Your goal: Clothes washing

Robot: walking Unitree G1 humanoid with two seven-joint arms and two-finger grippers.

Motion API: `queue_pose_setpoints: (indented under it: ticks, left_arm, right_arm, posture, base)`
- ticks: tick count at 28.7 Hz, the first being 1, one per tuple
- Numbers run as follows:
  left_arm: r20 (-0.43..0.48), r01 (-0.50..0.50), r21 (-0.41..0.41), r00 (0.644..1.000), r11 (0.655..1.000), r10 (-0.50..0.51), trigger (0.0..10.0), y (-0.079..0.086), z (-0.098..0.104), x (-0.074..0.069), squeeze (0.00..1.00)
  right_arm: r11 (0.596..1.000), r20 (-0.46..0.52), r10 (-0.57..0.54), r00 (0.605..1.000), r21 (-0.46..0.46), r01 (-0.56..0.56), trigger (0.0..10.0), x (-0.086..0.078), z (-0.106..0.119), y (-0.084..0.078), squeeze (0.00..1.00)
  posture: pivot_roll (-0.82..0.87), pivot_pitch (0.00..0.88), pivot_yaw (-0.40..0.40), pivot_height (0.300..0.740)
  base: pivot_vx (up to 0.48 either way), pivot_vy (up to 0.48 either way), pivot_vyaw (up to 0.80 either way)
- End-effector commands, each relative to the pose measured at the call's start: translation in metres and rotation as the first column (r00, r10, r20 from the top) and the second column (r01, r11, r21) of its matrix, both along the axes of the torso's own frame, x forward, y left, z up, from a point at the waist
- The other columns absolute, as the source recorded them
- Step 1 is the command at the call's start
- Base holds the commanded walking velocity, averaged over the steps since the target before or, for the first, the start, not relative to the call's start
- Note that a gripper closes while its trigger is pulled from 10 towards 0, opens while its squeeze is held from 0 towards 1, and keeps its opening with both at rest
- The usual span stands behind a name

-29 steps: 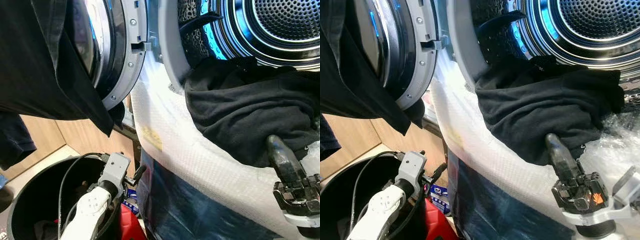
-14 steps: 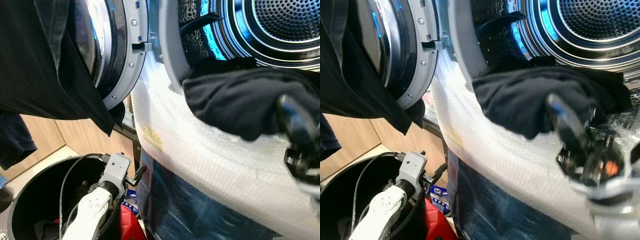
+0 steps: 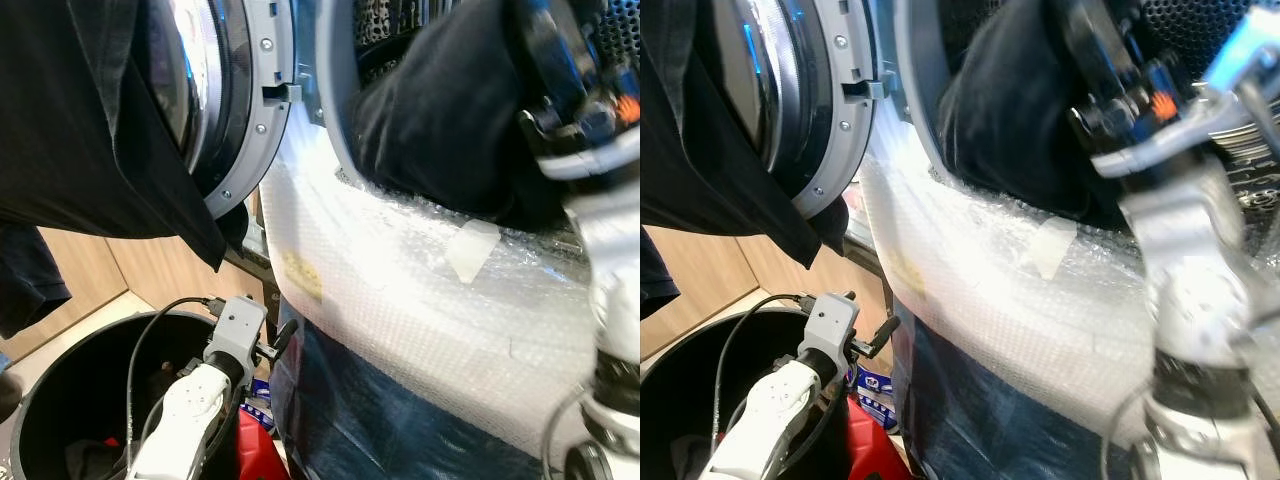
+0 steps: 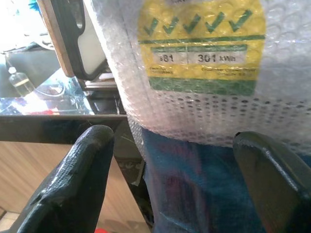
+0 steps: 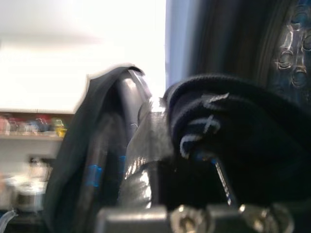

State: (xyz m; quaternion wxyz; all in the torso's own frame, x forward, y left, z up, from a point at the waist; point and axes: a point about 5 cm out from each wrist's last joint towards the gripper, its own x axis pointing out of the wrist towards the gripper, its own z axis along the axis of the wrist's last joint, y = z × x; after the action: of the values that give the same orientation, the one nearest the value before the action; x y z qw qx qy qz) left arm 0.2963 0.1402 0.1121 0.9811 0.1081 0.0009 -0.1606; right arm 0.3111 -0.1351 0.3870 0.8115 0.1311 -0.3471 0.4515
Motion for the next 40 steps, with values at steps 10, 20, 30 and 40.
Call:
queue_pose_setpoints:
  ticks: [10,20,30,40]
  left_arm:
    - [0.007,0.011,0.001,1.000,1.000,-0.011,10.0,-0.003,0.000,0.002,0.00]
    - [0.013,0.019,0.002,1.000,1.000,-0.019,10.0,-0.004,0.000,0.003,0.00]
    - [0.022,0.002,0.009,1.000,1.000,-0.002,10.0,0.000,0.001,0.002,0.00]
    - [0.033,0.004,0.012,0.999,1.000,-0.004,10.0,-0.001,0.003,0.004,0.00]
  right_arm:
    - [0.963,-0.127,-0.256,0.958,-0.123,0.240,0.0,0.068,0.047,0.025,0.00]
    - [0.520,-0.313,-0.844,0.435,-0.281,0.807,0.0,0.096,0.055,-0.032,0.00]
    - [0.259,-0.369,-0.913,0.176,-0.191,0.947,0.0,0.085,0.069,-0.069,0.00]
    - [0.251,-0.267,-0.943,0.197,-0.186,0.950,0.0,0.086,0.071,-0.061,0.00]
  posture:
    - [0.10,0.000,-0.020,0.740]
    - [0.12,0.000,-0.021,0.740]
    - [0.14,0.000,-0.021,0.740]
    - [0.12,0.000,-0.008,0.740]
  base:
    - [0.000,0.000,0.00]
    - [0.000,0.000,0.00]
    - [0.000,0.000,0.00]
    - [0.000,0.000,0.00]
